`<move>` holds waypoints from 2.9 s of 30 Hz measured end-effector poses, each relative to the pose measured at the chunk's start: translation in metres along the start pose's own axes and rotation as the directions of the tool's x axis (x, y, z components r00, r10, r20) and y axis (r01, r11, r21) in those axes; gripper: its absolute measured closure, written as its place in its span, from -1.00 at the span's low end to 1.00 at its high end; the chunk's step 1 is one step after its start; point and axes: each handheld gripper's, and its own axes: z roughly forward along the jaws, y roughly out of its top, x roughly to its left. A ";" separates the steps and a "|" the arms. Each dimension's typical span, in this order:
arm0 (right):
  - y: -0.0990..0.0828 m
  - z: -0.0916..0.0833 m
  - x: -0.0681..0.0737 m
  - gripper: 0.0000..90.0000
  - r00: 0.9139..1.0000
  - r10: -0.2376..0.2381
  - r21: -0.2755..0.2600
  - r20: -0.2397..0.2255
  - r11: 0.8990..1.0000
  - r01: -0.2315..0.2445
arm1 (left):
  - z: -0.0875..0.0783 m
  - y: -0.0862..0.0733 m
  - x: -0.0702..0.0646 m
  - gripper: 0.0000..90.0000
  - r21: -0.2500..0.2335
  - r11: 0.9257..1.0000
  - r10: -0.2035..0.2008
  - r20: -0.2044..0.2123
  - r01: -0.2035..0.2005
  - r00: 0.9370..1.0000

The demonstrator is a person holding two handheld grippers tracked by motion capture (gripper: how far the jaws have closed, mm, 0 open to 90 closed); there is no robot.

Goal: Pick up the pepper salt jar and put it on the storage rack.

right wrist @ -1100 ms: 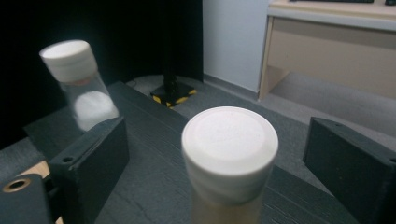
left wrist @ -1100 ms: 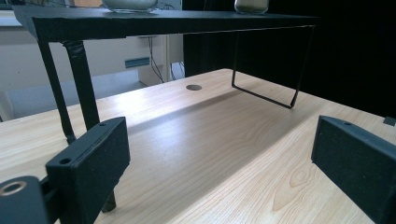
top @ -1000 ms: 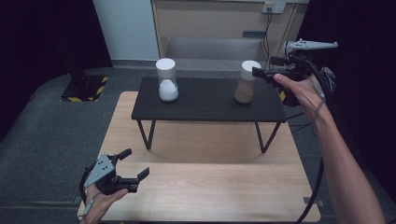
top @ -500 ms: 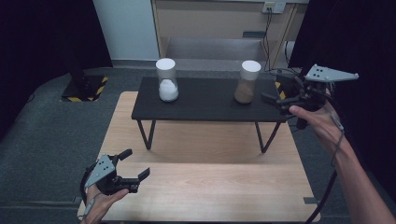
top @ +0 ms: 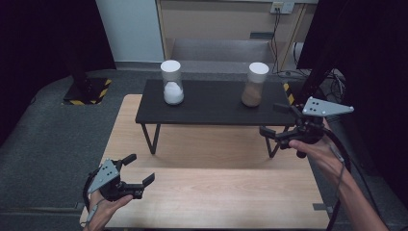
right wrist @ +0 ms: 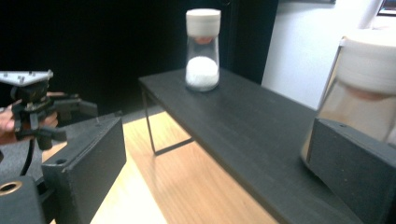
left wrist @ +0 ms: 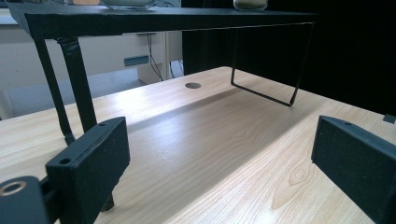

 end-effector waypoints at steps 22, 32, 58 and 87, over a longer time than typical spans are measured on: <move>-0.079 0.008 0.048 -0.87 0.995 -0.021 0.003 0.094 1.000 0.020 | -0.001 0.000 0.000 -0.93 -0.004 1.000 -0.001 -0.001 0.001 1.000; -0.116 0.002 0.068 -0.87 0.984 -0.030 0.002 0.178 1.000 0.030 | -0.001 0.000 0.000 -0.93 -0.005 1.000 0.005 -0.004 -0.005 1.000; -0.168 -0.049 0.077 -0.86 0.963 0.056 0.008 0.264 0.998 -0.060 | -0.003 -0.001 -0.001 -0.92 -0.009 1.000 0.005 -0.020 -0.006 1.000; -0.189 -0.072 0.080 -0.91 0.908 0.125 -0.014 0.399 0.991 -0.131 | -0.010 -0.005 -0.008 -0.93 -0.069 0.998 0.006 -0.100 -0.013 0.995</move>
